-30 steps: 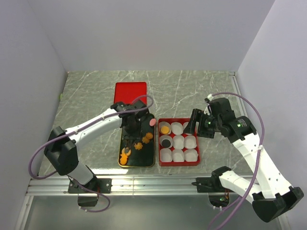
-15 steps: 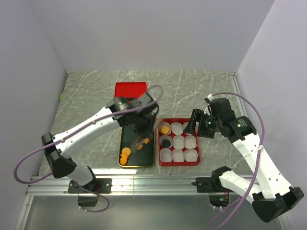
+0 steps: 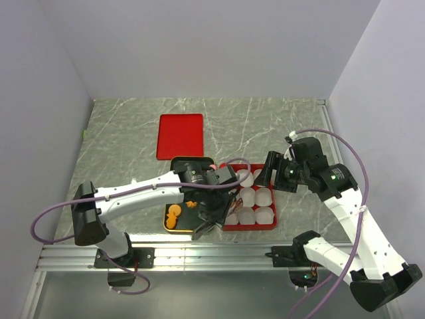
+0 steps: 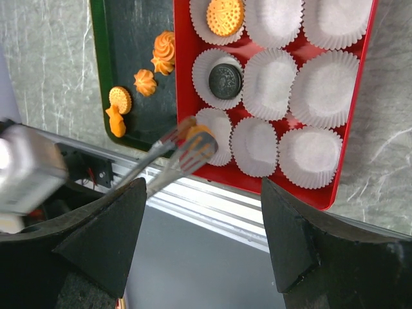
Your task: Pack the cookies
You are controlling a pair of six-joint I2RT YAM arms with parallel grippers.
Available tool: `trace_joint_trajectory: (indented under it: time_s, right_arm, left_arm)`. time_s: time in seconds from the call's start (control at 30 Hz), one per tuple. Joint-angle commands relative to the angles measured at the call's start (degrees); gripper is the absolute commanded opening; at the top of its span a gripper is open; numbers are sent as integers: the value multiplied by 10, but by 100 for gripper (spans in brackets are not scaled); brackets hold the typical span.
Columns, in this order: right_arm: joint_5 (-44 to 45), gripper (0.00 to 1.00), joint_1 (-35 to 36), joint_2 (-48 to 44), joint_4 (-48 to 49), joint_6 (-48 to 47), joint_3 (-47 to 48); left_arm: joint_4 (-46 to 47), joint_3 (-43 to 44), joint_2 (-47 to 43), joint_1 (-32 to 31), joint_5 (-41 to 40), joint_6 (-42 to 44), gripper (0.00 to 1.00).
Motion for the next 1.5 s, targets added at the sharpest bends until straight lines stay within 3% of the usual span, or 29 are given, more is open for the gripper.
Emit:
trace_joint_trajectory:
  time_s: [0.0,0.3,0.97,1.23,1.47]
  right_arm:
    - [-5,78,2,-7,15,3,-3]
    - [-9,78,1,-4,15,-1,-2]
    - [-10,78,3,7,26,2,-6]
    - [-7,78,2,11,26,1,-1]
    - [-7,77,3,12,29,3,-3]
  left_arm:
    - [28,-8,8,-15,10,-18,35]
    - [9,-16,21,-20,-8,-18,44]
    - [-1,-29,29,-20,-31,-5,54]
    - [-38,22,31,-19,-47,2,55]
    - [-79,66,-24,12,-94,5,55]
